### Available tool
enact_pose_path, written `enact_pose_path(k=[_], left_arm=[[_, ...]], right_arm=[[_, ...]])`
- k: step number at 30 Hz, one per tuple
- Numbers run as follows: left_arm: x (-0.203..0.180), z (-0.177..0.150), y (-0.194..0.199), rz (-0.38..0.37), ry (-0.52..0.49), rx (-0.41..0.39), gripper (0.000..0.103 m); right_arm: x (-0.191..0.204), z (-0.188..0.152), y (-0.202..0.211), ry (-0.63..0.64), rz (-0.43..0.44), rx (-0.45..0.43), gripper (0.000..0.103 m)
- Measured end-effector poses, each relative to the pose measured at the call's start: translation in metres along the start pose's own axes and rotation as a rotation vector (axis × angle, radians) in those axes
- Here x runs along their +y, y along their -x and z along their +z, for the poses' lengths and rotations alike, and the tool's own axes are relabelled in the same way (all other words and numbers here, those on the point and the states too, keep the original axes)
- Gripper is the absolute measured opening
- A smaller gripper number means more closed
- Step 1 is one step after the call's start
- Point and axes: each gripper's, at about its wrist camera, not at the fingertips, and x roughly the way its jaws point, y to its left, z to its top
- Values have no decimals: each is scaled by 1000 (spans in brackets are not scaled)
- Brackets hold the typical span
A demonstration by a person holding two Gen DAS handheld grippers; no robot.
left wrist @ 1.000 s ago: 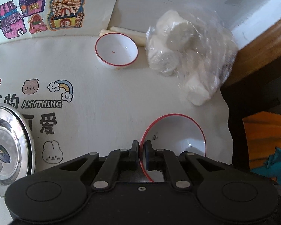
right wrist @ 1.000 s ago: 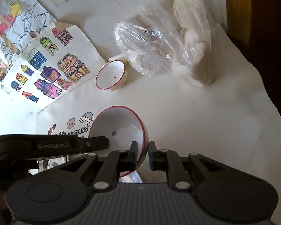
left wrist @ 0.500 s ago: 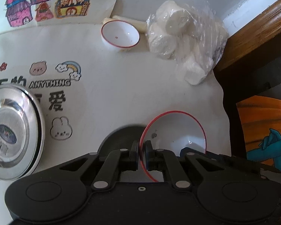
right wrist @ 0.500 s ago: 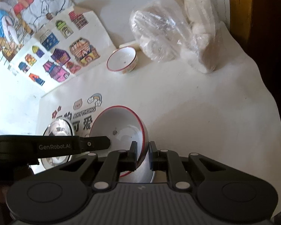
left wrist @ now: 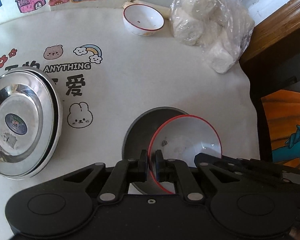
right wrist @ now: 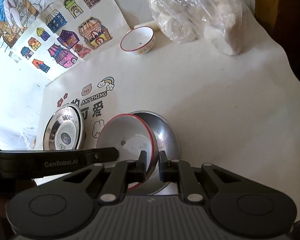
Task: Organize plates and bowls
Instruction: 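Carry the white bowl with both grippers and lower it into the steel bowl, then open both grippers to release the white bowl inside the steel bowl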
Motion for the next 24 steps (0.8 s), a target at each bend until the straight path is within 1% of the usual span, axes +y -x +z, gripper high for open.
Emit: enact_pose_path(k=[12, 16, 24], left_arm=[[0, 1, -13, 25, -8, 36, 8], [0, 2, -19, 32, -5, 51, 8], [-2, 6, -24, 43, 1, 59, 8]], right_arm=[[0, 4, -13, 15, -9, 50, 13], [-2, 5, -18, 37, -10, 67, 13], [-5, 8, -24, 54, -17, 90, 13]])
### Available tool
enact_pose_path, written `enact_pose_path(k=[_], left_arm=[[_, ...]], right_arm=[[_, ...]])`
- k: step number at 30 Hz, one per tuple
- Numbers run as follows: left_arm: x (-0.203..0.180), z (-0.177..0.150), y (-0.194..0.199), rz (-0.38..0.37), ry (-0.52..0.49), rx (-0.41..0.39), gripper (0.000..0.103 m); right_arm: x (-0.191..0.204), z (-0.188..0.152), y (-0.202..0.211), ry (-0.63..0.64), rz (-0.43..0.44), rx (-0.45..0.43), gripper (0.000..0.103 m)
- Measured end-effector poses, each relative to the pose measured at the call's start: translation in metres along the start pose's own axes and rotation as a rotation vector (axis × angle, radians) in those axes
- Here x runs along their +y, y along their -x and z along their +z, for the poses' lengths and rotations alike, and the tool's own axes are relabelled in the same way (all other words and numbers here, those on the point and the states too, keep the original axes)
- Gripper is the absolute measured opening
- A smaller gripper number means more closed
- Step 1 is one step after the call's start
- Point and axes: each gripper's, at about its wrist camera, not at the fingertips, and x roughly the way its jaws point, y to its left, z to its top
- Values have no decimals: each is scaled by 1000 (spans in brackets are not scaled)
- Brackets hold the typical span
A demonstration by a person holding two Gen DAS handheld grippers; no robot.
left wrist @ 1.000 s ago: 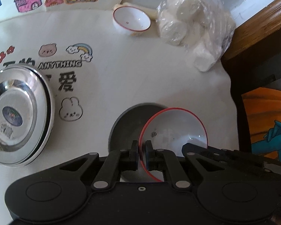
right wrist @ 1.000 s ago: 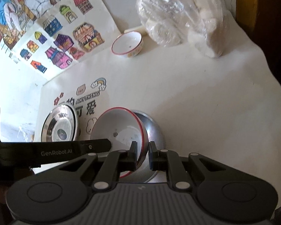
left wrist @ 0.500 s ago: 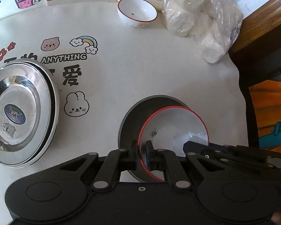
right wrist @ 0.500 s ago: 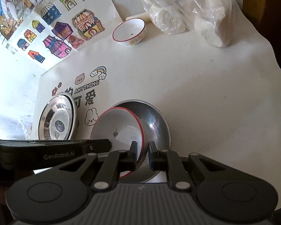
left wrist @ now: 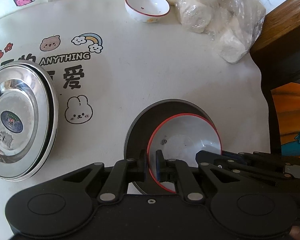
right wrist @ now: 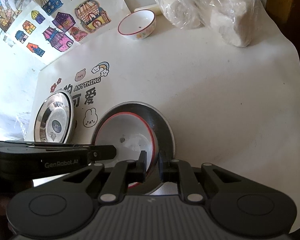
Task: Organize plates and bowls
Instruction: 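Open both grippers to release the white bowl inside the steel bowl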
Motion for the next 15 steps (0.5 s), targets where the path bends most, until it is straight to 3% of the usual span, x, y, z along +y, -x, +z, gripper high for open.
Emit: enact_pose_path(k=[15], left_arm=[[4, 5, -7, 25, 26, 13, 8]], right_arm=[[3, 6, -9, 52, 9, 38, 13]])
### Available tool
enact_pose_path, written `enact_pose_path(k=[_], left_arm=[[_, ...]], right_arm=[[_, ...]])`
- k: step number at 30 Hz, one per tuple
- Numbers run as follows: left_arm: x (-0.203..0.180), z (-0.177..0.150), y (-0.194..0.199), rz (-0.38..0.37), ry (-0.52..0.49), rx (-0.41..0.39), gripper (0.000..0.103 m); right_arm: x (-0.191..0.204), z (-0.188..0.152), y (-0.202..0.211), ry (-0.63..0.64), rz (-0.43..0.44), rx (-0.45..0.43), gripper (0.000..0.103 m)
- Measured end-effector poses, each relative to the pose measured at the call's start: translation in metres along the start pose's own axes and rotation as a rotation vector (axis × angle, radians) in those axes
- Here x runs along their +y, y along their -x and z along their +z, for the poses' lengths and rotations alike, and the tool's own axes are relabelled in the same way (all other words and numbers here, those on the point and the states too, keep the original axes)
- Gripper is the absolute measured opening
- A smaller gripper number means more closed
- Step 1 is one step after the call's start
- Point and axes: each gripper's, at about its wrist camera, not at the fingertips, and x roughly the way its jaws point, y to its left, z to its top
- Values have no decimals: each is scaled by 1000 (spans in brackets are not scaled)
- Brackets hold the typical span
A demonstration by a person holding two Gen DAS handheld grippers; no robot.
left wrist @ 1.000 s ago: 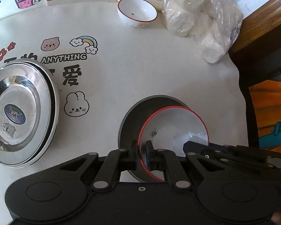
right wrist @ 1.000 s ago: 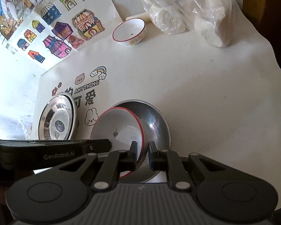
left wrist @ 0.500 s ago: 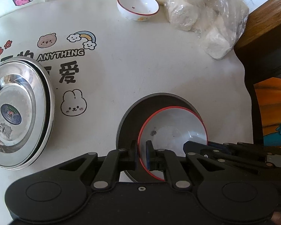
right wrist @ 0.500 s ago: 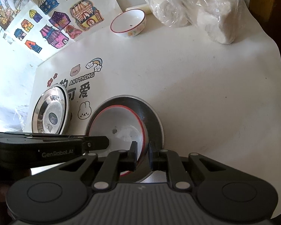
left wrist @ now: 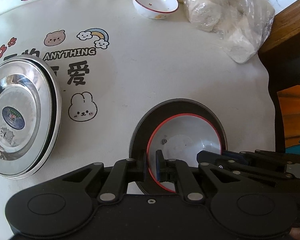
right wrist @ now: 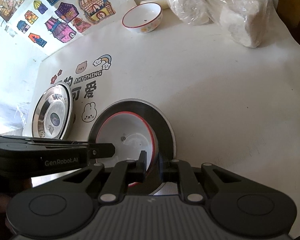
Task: Organize plates and bowls
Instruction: 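Open both grippers to release the white bowl inside the steel bowl, then move both open grippers to the remaining red-rimmed white bowl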
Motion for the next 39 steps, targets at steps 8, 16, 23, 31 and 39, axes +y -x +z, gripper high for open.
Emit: enact_pose_path(k=[8, 16, 23, 31, 39], left_arm=[[3, 3, 0, 3, 19, -5, 9], [2, 0, 3, -1, 24, -11, 12], [4, -1, 15, -10, 24, -36, 17], [1, 3, 35, 1, 9, -92, 22], [5, 4, 45, 16, 44, -142, 60]], right_arm=[[0, 5, -3, 23, 0, 7, 15], [-1, 6, -5, 35, 7, 14, 18], [-1, 7, 0, 52, 11, 0, 20], [0, 9, 19, 84, 25, -21, 35], [-7, 11, 35, 59, 17, -65, 86]])
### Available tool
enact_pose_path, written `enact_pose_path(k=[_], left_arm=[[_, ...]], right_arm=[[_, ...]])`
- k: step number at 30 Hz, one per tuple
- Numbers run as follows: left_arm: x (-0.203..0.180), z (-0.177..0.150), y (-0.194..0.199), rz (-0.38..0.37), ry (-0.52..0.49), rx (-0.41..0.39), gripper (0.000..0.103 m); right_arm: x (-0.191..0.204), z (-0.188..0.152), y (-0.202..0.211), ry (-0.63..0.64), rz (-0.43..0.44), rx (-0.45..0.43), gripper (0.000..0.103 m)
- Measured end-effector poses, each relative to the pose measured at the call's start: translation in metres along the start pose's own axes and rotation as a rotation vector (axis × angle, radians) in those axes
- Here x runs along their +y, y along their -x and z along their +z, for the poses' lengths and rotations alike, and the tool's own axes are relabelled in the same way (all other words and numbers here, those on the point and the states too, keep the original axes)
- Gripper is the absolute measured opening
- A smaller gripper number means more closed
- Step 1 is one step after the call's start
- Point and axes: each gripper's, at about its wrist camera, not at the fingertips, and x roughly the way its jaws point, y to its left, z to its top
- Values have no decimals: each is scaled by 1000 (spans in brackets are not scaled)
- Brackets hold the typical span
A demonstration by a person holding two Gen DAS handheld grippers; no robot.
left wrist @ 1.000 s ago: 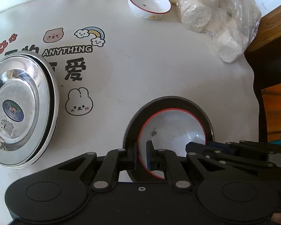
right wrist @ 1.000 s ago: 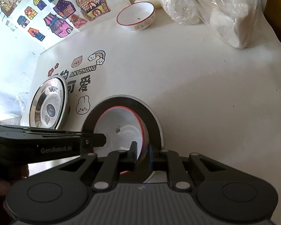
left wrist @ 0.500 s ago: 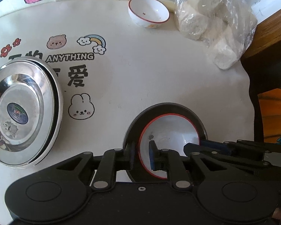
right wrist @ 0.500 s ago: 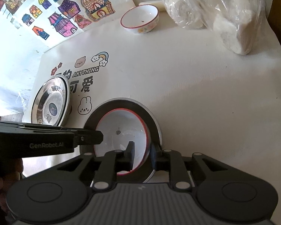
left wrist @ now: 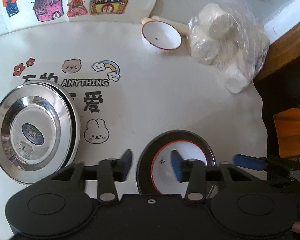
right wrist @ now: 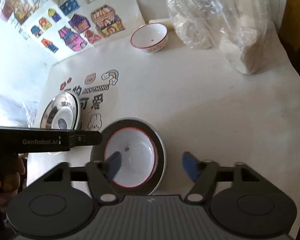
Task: Organize plates and bowls
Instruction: 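Move both open grippers to the remaining red-rimmed white bowl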
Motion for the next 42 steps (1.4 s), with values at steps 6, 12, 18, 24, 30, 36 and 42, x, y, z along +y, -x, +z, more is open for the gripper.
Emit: enact_pose_path(k=[6, 12, 18, 24, 30, 36, 42], left_arm=[[-1, 4, -4, 45, 3, -10, 92], [0, 7, -15, 54, 34, 15, 102], [-3, 10, -15, 65, 21, -29, 102], [7, 9, -16, 100, 65, -79, 102], [19, 22, -23, 137, 130, -92, 102], [26, 64, -32, 166, 132, -137, 102], [26, 120, -47, 169, 54, -176, 102]], right_arm=[[-14, 3, 6, -40, -26, -30, 102], [-27, 5, 2, -76, -45, -35, 103], [-42, 4, 0, -110, -68, -58, 103], [-56, 17, 3, -134, -85, -134, 103], [-58, 39, -10, -120, -62, -143, 103], [-55, 64, -24, -168, -28, -205, 103], [-54, 87, -47, -217, -5, -244, 103]])
